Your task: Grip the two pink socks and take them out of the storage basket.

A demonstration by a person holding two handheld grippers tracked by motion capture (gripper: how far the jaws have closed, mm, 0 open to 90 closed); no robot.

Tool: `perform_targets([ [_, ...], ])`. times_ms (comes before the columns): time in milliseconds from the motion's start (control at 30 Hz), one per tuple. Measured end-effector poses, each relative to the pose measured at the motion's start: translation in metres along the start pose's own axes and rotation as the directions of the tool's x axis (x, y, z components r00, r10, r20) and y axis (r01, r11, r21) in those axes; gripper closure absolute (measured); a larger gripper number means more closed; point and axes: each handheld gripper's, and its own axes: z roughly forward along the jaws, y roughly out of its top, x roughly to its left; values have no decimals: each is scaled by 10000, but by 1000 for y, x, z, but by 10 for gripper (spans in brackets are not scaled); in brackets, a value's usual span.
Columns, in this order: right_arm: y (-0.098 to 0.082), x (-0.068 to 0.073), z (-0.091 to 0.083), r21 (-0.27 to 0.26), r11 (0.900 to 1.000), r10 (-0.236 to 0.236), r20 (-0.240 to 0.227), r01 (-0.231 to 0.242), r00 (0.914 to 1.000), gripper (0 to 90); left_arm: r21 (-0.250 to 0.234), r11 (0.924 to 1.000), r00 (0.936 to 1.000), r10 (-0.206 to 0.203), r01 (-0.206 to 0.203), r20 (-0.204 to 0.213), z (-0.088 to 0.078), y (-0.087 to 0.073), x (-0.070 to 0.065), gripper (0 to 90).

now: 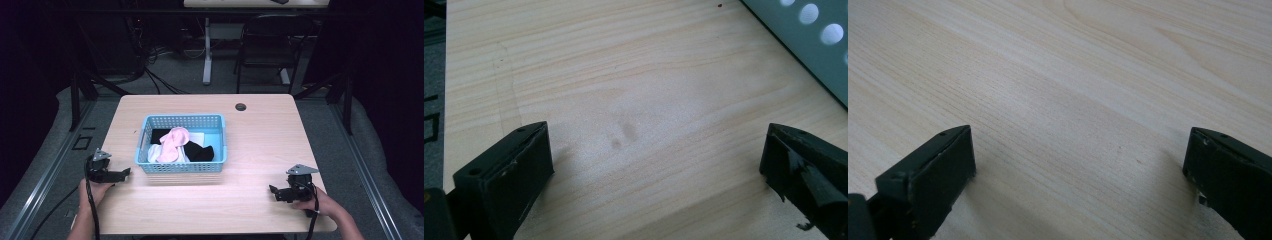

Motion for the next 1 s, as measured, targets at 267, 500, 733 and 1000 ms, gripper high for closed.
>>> perform_targets([
  [267,0,-1,0,22,10000,-15,-53,15,10000,0,58,10000,10000,-52,52,23,1,2,0,0],
  [500,0,-1,0,23,10000,-17,-51,17,10000,0,634,9980,9999,-13,4,145,-5,13,0,0],
  [733,0,-1,0,24,10000,-17,-56,18,10000,0,427,9973,9975,-586,603,-404,-27,27,5,0],
  [1000,0,-1,0,26,10000,-18,-54,18,10000,0,445,9941,9938,-967,992,-555,-49,39,10,0],
])
